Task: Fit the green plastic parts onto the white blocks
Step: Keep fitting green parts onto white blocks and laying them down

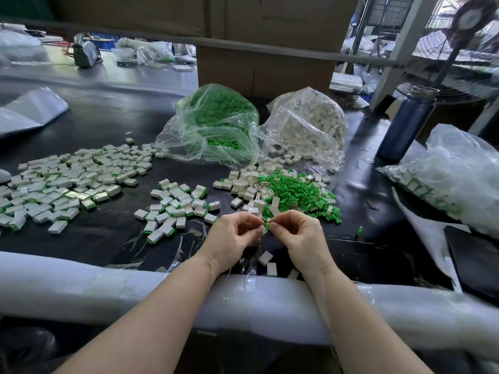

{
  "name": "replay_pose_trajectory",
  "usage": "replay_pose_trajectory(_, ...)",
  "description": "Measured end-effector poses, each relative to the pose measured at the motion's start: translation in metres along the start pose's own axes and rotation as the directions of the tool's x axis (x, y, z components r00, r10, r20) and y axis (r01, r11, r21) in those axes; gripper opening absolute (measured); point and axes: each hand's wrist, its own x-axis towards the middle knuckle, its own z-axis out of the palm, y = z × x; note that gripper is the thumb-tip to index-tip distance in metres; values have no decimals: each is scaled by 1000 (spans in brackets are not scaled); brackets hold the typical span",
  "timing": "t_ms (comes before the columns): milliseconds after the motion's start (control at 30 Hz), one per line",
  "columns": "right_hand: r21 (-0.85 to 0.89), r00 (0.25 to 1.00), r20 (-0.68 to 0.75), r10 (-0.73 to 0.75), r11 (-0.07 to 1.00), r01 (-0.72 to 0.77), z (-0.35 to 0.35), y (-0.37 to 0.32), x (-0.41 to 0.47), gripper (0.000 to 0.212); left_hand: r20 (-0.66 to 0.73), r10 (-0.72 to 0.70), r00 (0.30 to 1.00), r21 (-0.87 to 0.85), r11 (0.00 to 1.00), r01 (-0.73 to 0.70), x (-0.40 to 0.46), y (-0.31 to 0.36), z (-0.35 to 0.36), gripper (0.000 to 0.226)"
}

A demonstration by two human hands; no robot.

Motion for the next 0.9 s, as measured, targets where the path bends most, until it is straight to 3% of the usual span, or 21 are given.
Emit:
replay_pose_trajectory(500, 27, 998, 55, 44, 999, -45, 0, -3, -4, 20, -28, 14, 999, 45, 999, -13, -1, 0, -1, 19)
replay_pose_trajectory(900, 19, 994, 80, 68, 997, -70, -1, 1, -2, 23, 5, 45, 999, 193, 980, -45, -1, -1, 1, 12)
